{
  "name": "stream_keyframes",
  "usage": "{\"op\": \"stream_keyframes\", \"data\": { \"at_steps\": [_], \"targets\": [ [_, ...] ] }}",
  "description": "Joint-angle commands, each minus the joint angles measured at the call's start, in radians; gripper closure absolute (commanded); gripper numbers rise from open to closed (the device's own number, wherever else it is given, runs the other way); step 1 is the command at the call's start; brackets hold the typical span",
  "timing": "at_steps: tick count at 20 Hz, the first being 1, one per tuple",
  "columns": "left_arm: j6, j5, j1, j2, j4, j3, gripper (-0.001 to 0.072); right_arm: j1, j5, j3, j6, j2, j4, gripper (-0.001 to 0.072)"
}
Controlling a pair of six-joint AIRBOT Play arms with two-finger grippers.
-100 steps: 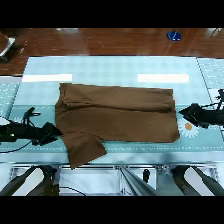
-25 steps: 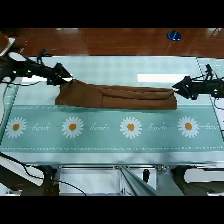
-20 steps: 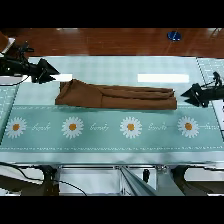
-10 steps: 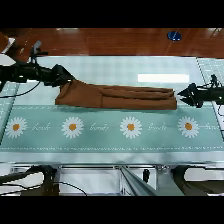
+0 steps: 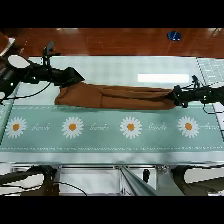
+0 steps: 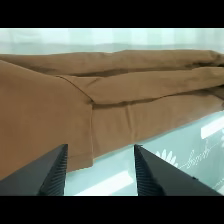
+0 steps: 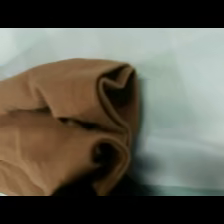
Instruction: Fold the shirts.
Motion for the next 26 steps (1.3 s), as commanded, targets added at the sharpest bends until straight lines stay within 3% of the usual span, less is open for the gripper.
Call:
{"op": "stream_keyframes", "data": {
  "at_steps": [1, 2, 3, 9, 13, 18, 21, 26],
  "targets": [
    [0.0, 0.004, -0.016, -0.011, -0.001, -0.001, 0.0338, 0.026, 0.058, 0.005, -0.026, 0.003, 0.005, 0.0691],
    [0.0, 0.004, -0.018, -0.012, -0.001, -0.001, 0.0611, 0.026, 0.072, 0.005, -0.029, 0.022, -0.005, 0.0692],
    [0.005, 0.005, -0.023, -0.013, -0.001, -0.001, 0.0684, 0.026, 0.077, 0.005, -0.029, 0.05, -0.022, 0.0691],
    [0.004, 0.063, -0.125, -0.021, -0.016, 0.0, 0.0683, 0.026, 0.134, -0.077, 0.004, 0.424, -0.189, 0.0692],
    [-0.01, 0.222, -0.313, -0.092, -0.05, 0.014, 0.0684, 0.026, 0.177, -0.195, 0.065, 0.768, -0.193, 0.0692],
    [-0.076, 0.204, -0.565, -0.297, -0.053, 0.179, 0.0684, 0.028, 0.255, -0.212, 0.186, 1.077, -0.194, 0.0692],
    [-0.13, 0.172, -0.698, -0.402, -0.102, 0.269, 0.0683, 0.028, 0.285, -0.212, 0.221, 1.158, -0.183, 0.0692],
    [-0.121, 0.156, -0.877, -0.513, -0.276, 0.329, 0.0683, 0.028, 0.289, -0.212, 0.219, 1.167, -0.135, 0.0691]
  ]
}}
